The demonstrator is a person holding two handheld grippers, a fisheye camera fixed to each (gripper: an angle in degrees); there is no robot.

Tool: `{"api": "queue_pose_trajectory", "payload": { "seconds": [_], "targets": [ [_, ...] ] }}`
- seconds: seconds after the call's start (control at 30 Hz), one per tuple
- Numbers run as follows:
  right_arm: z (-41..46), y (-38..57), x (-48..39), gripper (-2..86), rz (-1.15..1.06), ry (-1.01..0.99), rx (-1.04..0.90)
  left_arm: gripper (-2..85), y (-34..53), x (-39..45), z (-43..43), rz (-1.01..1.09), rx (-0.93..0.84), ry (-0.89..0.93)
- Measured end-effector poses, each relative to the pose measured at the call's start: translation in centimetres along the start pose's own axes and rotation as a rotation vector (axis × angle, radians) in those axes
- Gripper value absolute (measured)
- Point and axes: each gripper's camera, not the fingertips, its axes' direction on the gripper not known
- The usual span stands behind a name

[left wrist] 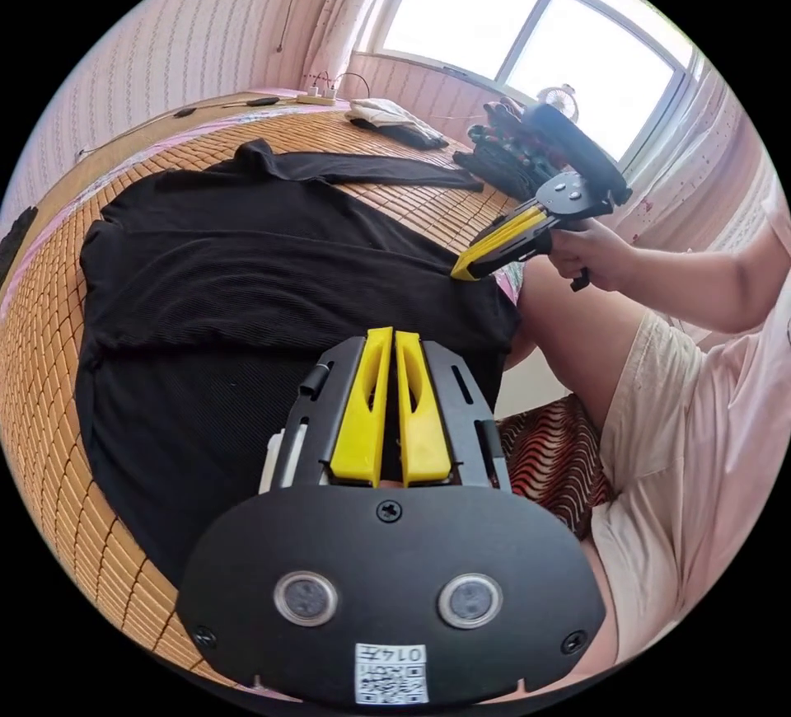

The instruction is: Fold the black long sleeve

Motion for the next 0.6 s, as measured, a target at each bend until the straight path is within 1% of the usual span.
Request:
{"api": "queue_pose_trajectory", "payload": {
  "seconds": [0.13,0.23,0.33,0.4,0.43,0.5,0.6],
  "targets": [
    [-0.7,0.9,0.7,0.0,0.014,-0.016,0.021,-1.0,0.5,-2.5,-2.2,-0.072,0.044,-0.009],
    [-1.5,1.7,1.8,0.7,0.062,-0.018,0.082,-0.9,0.6,-3.0,-2.4,-0.078,0.006,-0.014],
    [-3.1,2.6,3.8,3.1,0.140,0.046,0.192,-0.8,0.1,-2.2,-2.7,-0.051,-0.011,-0.017],
    [-4.4,3.3,6.3,7.3,0.227,0.075,0.303,-0.5,-0.8,-1.7,-3.1,-0.032,-0.013,0.001],
    [-4.7,3.4,7.0,8.3,0.250,0.080,0.328,-0.3,-1.1,-1.5,-3.2,-0.022,-0.010,0.001],
    [-5.4,3.8,10.0,11.1,0.341,0.106,0.398,1.3,-2.8,-1.0,-3.6,0.049,0.017,-0.026],
    [-6.1,4.2,13.4,11.7,0.429,0.161,0.477,4.0,-5.4,-0.6,-3.7,0.126,0.061,-0.073]
  ]
}}
